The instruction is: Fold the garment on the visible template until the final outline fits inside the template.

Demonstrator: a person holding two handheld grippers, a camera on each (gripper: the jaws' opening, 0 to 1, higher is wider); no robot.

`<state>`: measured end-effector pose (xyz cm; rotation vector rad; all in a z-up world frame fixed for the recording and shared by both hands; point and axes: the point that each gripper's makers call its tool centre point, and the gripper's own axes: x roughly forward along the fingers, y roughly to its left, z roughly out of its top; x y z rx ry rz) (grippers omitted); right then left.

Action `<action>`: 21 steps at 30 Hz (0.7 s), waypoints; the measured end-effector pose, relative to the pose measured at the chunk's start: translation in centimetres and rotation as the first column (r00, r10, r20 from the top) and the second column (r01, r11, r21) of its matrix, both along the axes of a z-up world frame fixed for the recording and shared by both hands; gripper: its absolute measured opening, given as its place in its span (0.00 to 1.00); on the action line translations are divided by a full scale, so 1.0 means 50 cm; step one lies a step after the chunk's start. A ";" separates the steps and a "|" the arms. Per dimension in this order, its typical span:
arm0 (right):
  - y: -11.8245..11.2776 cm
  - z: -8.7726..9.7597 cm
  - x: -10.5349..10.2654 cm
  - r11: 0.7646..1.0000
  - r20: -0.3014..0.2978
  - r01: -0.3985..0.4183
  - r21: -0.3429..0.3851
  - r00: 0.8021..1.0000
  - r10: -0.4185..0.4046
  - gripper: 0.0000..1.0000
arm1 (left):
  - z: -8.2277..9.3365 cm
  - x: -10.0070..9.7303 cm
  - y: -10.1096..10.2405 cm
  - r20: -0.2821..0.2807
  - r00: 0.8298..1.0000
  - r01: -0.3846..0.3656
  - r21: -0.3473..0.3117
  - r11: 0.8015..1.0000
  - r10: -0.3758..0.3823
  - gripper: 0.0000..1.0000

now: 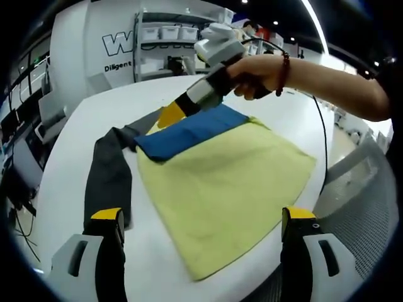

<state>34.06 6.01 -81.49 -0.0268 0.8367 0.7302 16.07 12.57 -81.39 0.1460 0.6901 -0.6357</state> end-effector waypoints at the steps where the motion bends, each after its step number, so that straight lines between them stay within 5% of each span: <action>1: -0.002 0.001 0.000 1.000 0.000 0.002 0.001 1.000 -0.002 0.76 | 0.000 -0.001 -0.001 -0.001 1.000 0.000 -0.001 1.000 0.000 0.99; 8: -0.066 0.002 0.003 0.997 0.036 0.044 -0.056 0.998 -0.042 0.74 | 0.000 -0.001 -0.001 0.002 1.000 -0.002 0.004 1.000 0.002 0.99; 21: -0.179 -0.009 0.001 0.988 0.025 0.147 -0.053 0.989 -0.146 0.69 | 0.000 -0.004 -0.005 0.001 1.000 0.003 0.008 1.000 -0.003 0.99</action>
